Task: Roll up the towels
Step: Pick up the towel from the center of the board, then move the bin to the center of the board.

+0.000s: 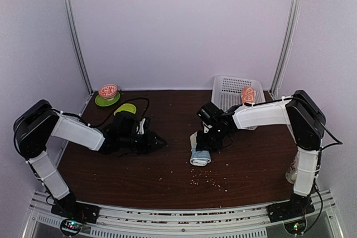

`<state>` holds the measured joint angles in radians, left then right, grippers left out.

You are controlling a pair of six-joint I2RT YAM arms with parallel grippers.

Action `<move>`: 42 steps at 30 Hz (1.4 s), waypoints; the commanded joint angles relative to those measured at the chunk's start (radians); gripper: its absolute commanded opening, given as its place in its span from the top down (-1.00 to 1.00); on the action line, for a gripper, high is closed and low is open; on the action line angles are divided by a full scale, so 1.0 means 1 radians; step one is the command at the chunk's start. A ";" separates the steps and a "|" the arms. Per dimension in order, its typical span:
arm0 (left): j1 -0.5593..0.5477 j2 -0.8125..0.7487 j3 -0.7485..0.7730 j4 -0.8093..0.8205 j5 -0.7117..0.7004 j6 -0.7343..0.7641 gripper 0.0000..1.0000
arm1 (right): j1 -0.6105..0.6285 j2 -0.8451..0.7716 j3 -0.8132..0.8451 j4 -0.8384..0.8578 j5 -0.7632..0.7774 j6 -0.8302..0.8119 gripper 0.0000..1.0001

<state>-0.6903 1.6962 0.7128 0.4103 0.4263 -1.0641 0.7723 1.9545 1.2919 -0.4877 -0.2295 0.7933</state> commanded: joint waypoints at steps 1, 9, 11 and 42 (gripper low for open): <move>0.010 -0.040 -0.028 0.033 -0.003 0.018 0.37 | -0.002 -0.076 -0.015 0.004 -0.021 0.005 0.60; 0.012 -0.078 -0.055 0.015 -0.009 0.019 0.37 | -0.039 -0.292 0.105 -0.191 0.028 -0.076 0.76; 0.012 -0.083 -0.061 0.015 -0.011 0.016 0.37 | -0.075 -0.344 0.137 -0.233 0.042 -0.098 0.77; 0.012 -0.003 0.058 -0.153 -0.007 0.128 0.40 | -0.554 0.460 1.039 -0.317 0.066 -0.264 0.76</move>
<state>-0.6861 1.6665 0.6971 0.2878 0.4339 -0.9905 0.2092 2.4138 2.3241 -0.8150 -0.1024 0.5068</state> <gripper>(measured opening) 0.303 0.197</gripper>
